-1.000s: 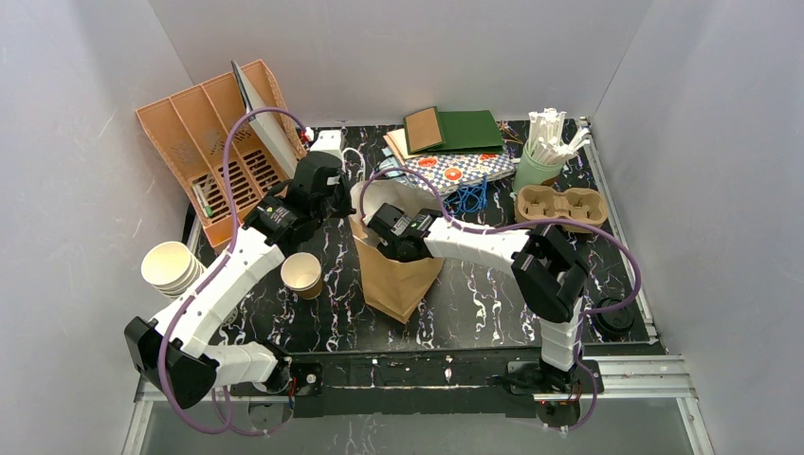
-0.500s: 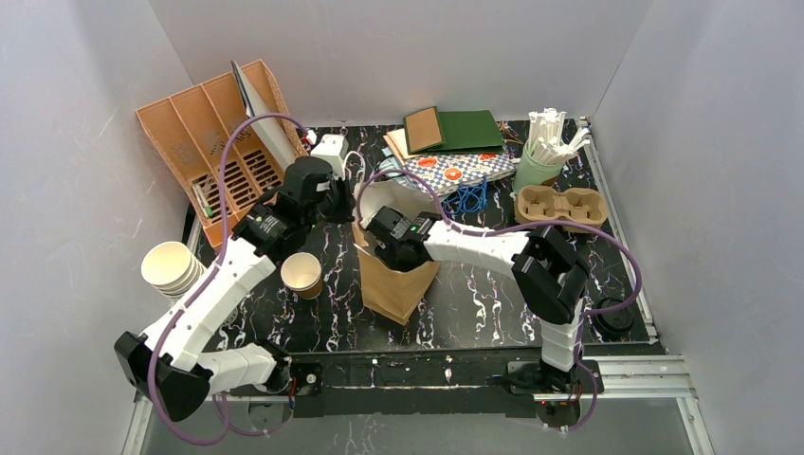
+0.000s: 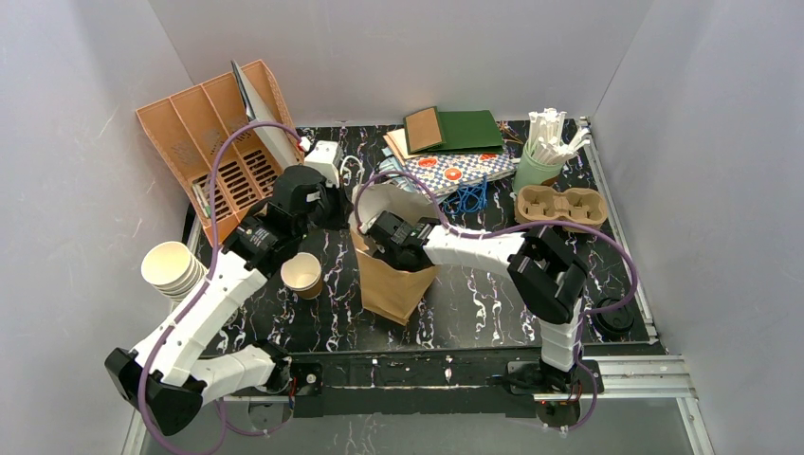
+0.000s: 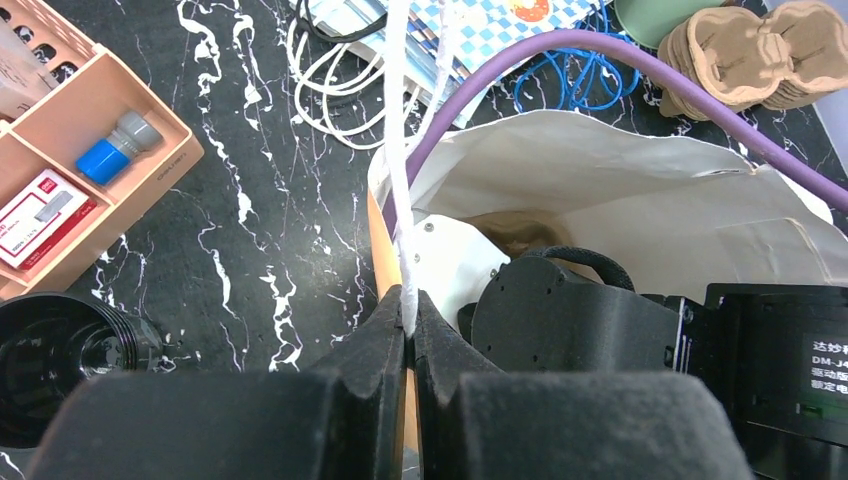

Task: Pack the takeout coffee
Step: Place the cup tray in the takeout bag.

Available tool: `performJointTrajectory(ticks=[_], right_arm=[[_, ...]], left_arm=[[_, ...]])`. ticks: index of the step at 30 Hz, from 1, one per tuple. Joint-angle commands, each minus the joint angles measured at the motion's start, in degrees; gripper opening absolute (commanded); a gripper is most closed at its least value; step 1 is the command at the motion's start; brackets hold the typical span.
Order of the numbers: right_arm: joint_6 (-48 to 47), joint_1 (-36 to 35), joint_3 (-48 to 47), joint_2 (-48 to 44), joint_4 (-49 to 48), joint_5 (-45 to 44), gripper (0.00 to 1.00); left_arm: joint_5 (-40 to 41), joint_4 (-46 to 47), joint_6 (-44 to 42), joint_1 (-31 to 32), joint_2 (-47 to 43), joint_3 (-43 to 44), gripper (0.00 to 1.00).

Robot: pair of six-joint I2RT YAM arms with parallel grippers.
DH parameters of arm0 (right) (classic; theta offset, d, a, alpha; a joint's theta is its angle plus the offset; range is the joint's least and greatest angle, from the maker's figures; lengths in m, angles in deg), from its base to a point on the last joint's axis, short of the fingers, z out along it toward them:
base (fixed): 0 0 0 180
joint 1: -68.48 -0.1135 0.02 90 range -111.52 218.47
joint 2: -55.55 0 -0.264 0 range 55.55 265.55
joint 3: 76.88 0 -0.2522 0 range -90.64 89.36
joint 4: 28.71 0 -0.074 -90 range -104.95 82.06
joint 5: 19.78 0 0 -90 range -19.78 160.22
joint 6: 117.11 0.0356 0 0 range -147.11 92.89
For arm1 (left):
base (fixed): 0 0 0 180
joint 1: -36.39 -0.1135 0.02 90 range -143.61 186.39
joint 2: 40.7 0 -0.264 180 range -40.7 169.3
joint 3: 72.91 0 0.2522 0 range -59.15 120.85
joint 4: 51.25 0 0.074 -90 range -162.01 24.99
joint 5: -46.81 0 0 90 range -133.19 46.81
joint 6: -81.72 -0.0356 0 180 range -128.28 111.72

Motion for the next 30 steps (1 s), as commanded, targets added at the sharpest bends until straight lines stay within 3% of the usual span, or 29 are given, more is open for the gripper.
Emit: performJointTrajectory(ticks=[1,4,6,7,30], right_arm=[[0.1,0.12,0.75,2.39,7.11,0.24,0.55],[0.64,0.14,-3.22,-0.48,9.13,0.07,0.67],[0.93,0.13,-5.91,-2.55,10.29,-0.68,0.9],[1.16,0.12,-7.16,-4.03,10.63,-1.15,0.97],[7.59,0.11,-24.41,-17.48,14.92,-13.45,0.98]], left_arm=[[-2.52,4.92,-0.18,0.04,-3.38,1.07,0.0],[-3.02,4.9,-0.14,0.04,-3.38,1.06,0.0],[-3.31,4.92,-0.22,0.04,-3.46,1.07,0.0],[-3.45,4.92,-0.33,0.04,-3.53,0.97,0.0],[-4.43,3.96,0.65,0.04,-6.31,-3.63,0.0]])
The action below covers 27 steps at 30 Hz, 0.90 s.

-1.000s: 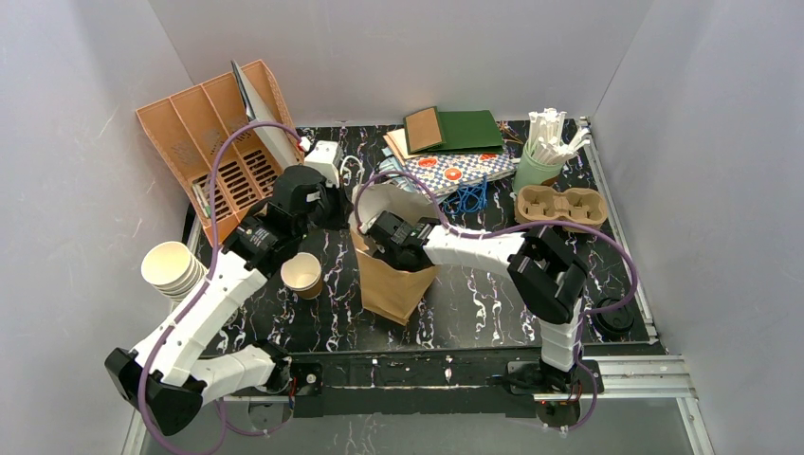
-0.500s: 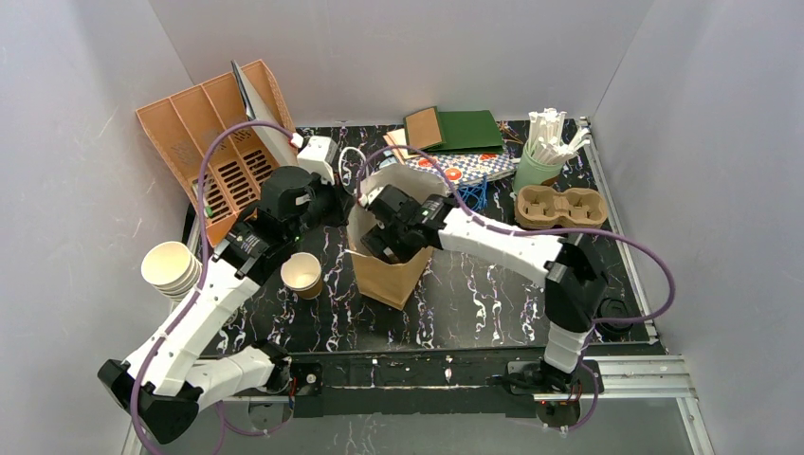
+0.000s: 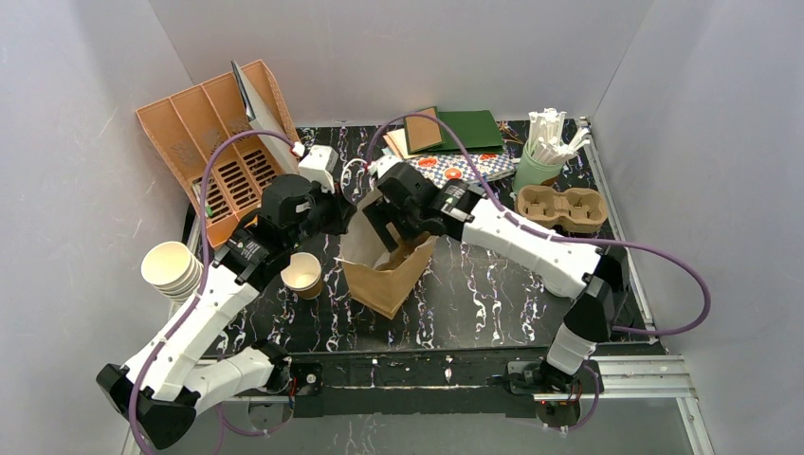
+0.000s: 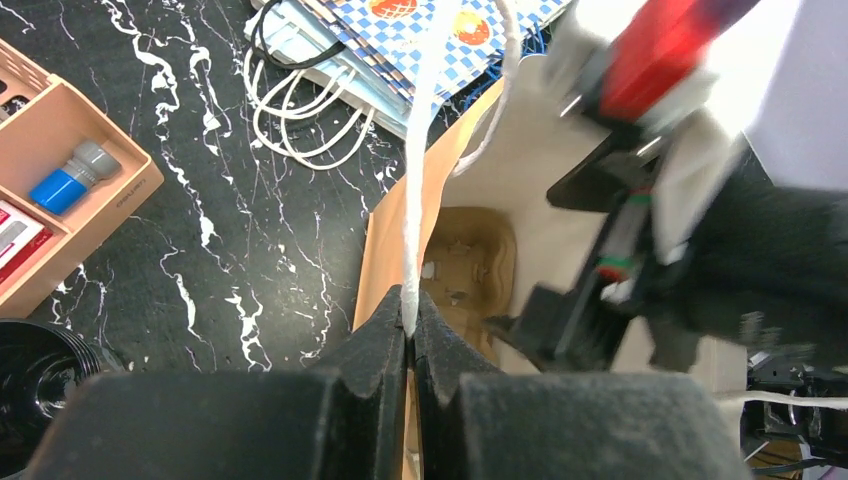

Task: Pack the takeout coffee
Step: Place the cup tray in the takeout bag.

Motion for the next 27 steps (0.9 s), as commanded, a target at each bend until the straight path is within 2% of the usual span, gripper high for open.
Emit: performJointTrajectory(ticks=[1,4,10,12,16,23,27], right_arm=[[4.97,0.12,-9.11,-5.47,2.68,-7.15,0.97],[8.02,0.24,-12.86,-6.59,5.14,-11.89,0.94],[15.73,3.59,-12.09,-9.51,10.46,-18.05,0.83],[17.31,6.87,-10.6,-10.34,11.54,-16.51,0.78],[18.79,12.69,-7.22,-11.08,11.32,-9.31,0.74],[19.08,13.12,-4.21,-10.94,6.59,0.16,0.72],[19.19,13.08,-4.65,-11.13,5.22,1.47,0.71]], left_arm=[[-1.07,-0.15,0.3,0.04,-2.08,-0.25,0.0],[-1.58,-0.25,0.76,0.04,-2.17,0.16,0.0],[-3.05,-0.2,1.91,0.04,-2.09,0.41,0.0],[-3.24,-0.2,2.15,0.04,-2.16,0.53,0.0],[-3.18,-0.31,2.32,0.04,-2.52,0.62,0.0],[-3.29,-0.47,2.8,0.04,-3.05,0.38,0.0],[-3.36,-0.56,3.03,0.03,-3.52,0.41,0.0]])
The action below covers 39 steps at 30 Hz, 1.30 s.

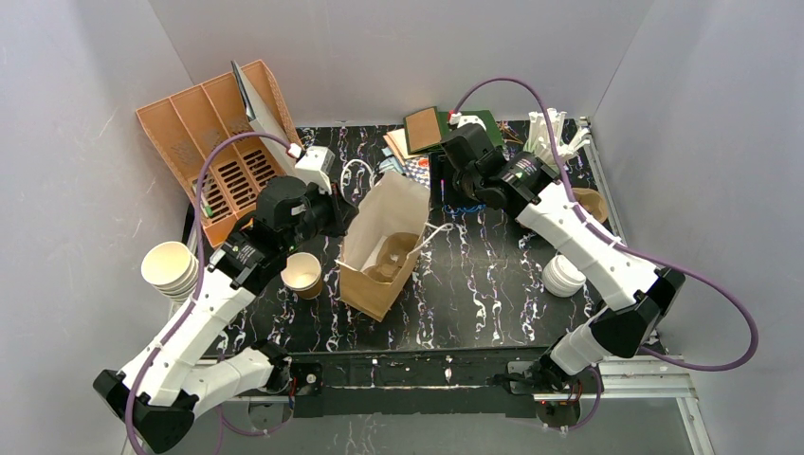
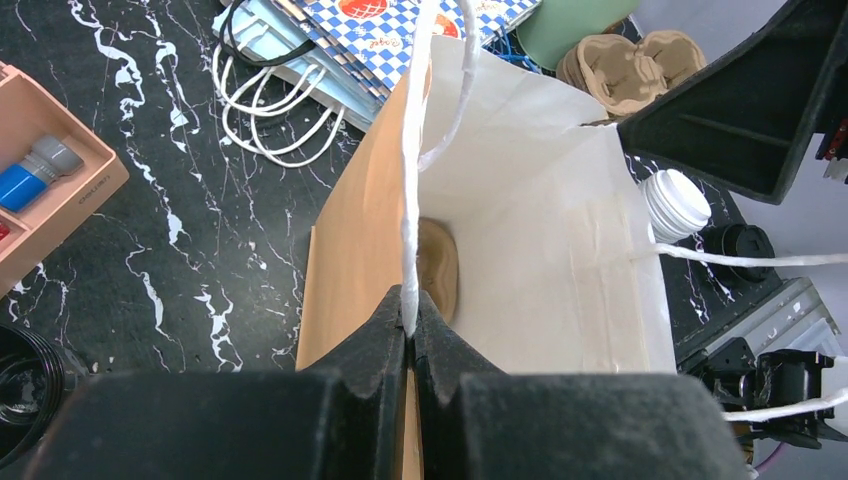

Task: Pack the takeout coffee
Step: Place the cup tray in the takeout bag, then place the takeout bag at the center of the board.

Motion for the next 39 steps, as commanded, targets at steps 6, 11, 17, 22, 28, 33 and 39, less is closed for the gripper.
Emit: performJointTrajectory(ticks=[6,11,17,22,28,33,39], right_arm=[[1.73,-0.1,-1.92,-2.94,-4.99,3.2,0.64],[2.39,-0.1,-1.87,-1.55,-3.29,5.54,0.64],[2.39,-0.11,0.17,1.81,-3.02,6.7,0.63],[1.2,-0.08,-1.4,1.92,-5.0,7.42,0.37],[-1.86,-0.12,-0.42,-4.14,-10.49,5.67,0.01],[-6.7,-0.19,8.04,-12.54,-20.42,5.39,0.01],[-12.28,-0.23,16.32,-20.85,-29.48,5.08,0.01]], left_arm=[[-0.8,-0.55,0.56,0.04,-2.39,0.66,0.0],[-0.8,-0.52,0.73,-0.01,-2.04,0.79,0.0],[-2.93,-0.21,1.0,0.04,-1.72,0.88,0.0],[-5.19,0.57,0.29,0.04,-2.42,0.99,0.0],[-13.04,9.27,-1.09,0.04,-8.05,-2.56,0.0],[-23.42,19.28,2.86,0.04,-11.72,-10.33,0.0],[-29.87,29.39,7.05,0.13,-15.9,-20.04,0.0]])
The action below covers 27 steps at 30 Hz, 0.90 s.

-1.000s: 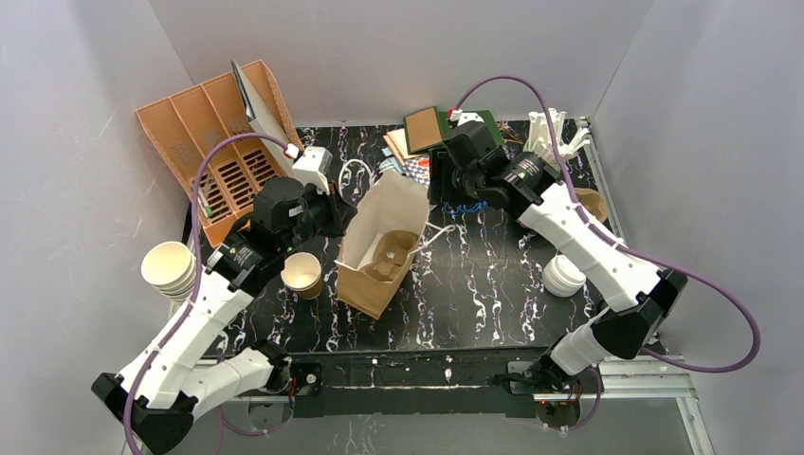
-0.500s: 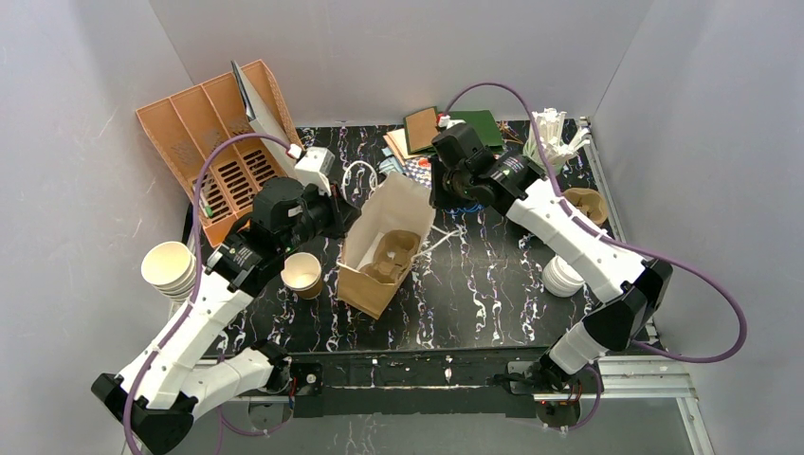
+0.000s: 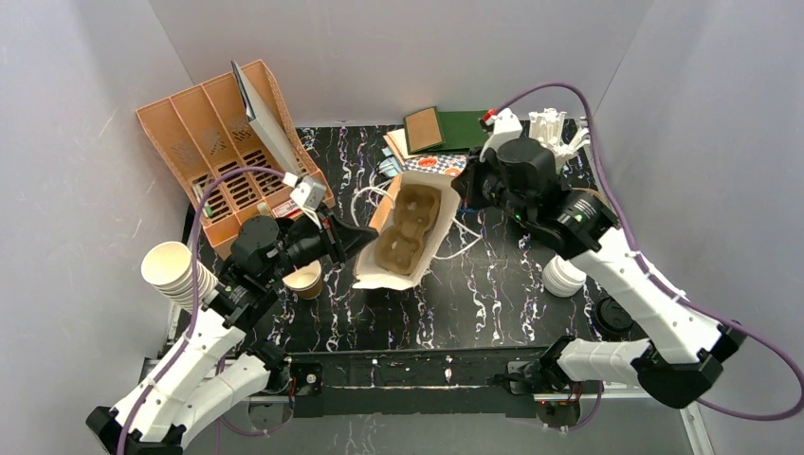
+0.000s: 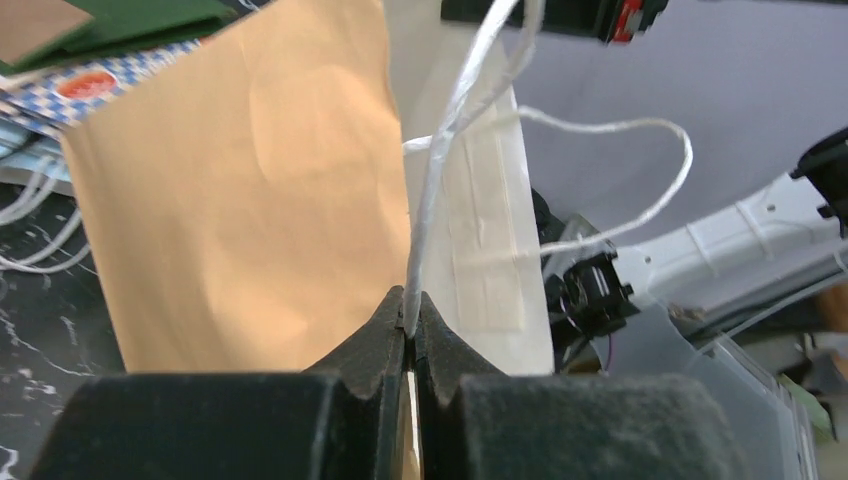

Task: Pack the takeout coffee
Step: Place the takeout bag at the center of the board.

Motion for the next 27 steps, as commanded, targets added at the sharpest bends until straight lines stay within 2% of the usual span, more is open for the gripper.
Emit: performJointTrajectory(ticks=[1,5,9,14,18,24,27], right_arm=[[-5.76,-0.22,5.09,-5.16,-12.39,-0.49,0.01],[-9.35,-0.17,10.67,-8.49,-16.07,1.76,0.01],[-11.73,-0.23,15.13,-10.18,-17.67,2.98,0.01],[-12.7,-0.17,15.64,-10.3,-17.04,2.33,0.01],[-11.0,-0.16,8.25,-6.13,-9.48,0.0,0.01],[-5.99,-0.18,-8.83,4.8,6.44,-1.61,0.01],[-5.33,-0.22,-14.18,9.97,9.77,-0.71,0.01]], left_arm=[[-8.08,8.42,2.58,0.13,-2.73,-5.4,0.0],[-13.69,13.27,2.73,0.44,-3.66,-9.97,0.0],[-12.56,14.88,2.76,1.11,-5.52,-13.91,0.0],[-11.77,15.32,3.54,1.75,-5.85,-14.35,0.0],[-5.52,11.67,7.21,1.72,-4.35,-10.94,0.0],[0.98,4.41,13.98,1.71,1.05,0.22,0.0],[6.5,-0.4,15.14,1.76,2.05,4.7,0.01]])
